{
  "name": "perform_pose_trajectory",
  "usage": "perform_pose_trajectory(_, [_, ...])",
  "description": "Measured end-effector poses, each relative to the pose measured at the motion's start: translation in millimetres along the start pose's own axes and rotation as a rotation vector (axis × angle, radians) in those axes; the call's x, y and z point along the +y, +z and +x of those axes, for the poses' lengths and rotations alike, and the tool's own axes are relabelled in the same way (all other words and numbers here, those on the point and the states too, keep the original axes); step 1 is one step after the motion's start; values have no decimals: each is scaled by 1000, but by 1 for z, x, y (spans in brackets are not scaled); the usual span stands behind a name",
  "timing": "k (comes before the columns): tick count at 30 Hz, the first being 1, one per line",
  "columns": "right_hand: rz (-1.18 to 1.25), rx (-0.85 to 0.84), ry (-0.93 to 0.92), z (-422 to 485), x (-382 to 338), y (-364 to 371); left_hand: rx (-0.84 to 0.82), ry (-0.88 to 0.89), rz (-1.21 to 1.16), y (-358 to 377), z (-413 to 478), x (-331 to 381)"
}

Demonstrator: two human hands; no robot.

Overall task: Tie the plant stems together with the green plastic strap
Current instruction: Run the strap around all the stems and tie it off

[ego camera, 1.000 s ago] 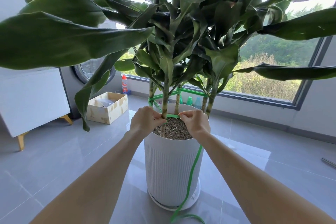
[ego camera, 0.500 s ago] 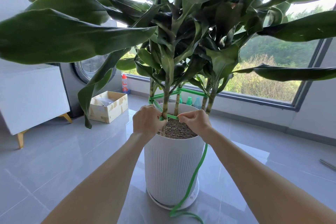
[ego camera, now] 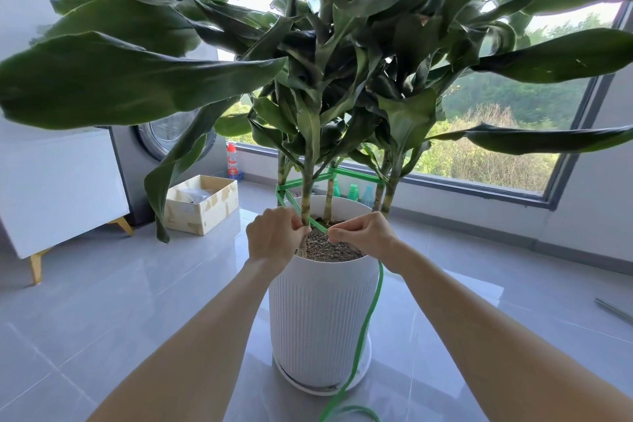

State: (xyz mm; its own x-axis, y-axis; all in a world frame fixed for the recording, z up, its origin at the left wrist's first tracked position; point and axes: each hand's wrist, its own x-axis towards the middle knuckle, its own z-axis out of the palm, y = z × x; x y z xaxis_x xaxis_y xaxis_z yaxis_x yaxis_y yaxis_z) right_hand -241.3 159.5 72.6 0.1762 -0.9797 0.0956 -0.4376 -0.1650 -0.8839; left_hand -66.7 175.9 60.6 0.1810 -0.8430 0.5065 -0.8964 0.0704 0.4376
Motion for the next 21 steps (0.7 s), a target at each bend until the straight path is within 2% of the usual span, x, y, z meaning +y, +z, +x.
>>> perform_pose_trajectory(5, [101, -105, 51, -10, -6, -7, -83, -42, -218, 3, 0, -1])
perform_pose_trajectory(12, [198, -305, 136, -18, -4, -16, -182, -244, -473, 1, 2, 3])
perform_pose_trajectory(17, [173, -415, 129, -21, -7, -12, -194, -263, -293, -3, 3, 11])
perform_pose_trajectory(21, [153, -469, 134, -20, -7, -8, -226, -250, -240, -7, 7, 15])
